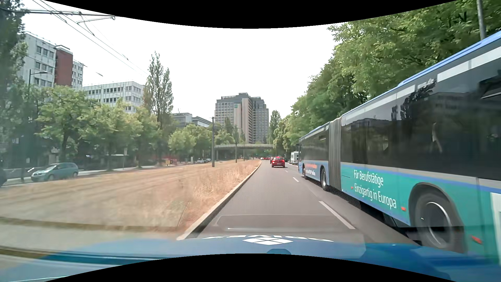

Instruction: Follow the waypoints while adhering to traffic rules and regulations

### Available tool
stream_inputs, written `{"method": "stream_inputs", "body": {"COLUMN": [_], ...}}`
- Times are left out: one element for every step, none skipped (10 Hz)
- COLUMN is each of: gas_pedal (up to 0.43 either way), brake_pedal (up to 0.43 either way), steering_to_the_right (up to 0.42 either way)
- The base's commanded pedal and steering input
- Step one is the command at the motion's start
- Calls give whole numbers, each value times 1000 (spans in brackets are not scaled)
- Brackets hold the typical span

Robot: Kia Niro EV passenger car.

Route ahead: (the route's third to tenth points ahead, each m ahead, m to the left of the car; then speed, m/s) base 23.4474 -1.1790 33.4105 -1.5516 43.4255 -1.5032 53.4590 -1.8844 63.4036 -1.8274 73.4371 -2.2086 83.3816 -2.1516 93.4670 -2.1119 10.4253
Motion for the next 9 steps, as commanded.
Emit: {"method": "stream_inputs", "body": {"gas_pedal": [268, 260, 260, 260, 260, 260, 260, 260, 260], "brake_pedal": [0, 0, 0, 0, 0, 0, 0, 0, 0], "steering_to_the_right": [41, 35, 25, 14, 4, 0, -1, -1, -1]}}
